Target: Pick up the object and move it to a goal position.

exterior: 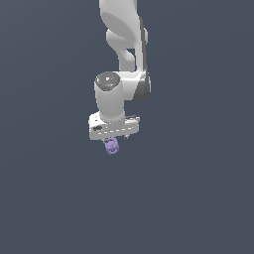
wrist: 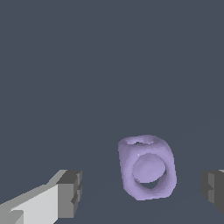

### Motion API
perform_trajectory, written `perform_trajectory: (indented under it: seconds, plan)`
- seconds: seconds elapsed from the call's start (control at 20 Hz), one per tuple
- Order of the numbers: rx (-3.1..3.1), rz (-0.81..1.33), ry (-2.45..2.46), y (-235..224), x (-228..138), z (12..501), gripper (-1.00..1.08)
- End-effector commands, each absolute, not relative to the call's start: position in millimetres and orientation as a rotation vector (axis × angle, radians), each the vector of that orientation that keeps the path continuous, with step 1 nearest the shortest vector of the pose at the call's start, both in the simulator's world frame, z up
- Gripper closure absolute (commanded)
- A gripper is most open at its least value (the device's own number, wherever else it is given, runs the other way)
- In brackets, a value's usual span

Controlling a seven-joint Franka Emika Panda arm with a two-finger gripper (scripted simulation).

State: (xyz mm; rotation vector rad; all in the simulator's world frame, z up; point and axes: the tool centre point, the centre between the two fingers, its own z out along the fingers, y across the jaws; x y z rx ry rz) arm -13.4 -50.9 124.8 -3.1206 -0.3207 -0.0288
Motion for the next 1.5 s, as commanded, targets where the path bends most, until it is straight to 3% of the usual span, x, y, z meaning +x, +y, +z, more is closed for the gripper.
perform_trajectory:
  seconds: [0.0, 0.9, 1.45]
  plan:
    - [-3.116, -0.021, -0.381, -59, -18, 114, -0.92]
    - [-3.1, 0.0, -0.508, -78, -31, 85, -0.92]
    - [-3.099, 0.0, -0.514, -78, -32, 42, -0.92]
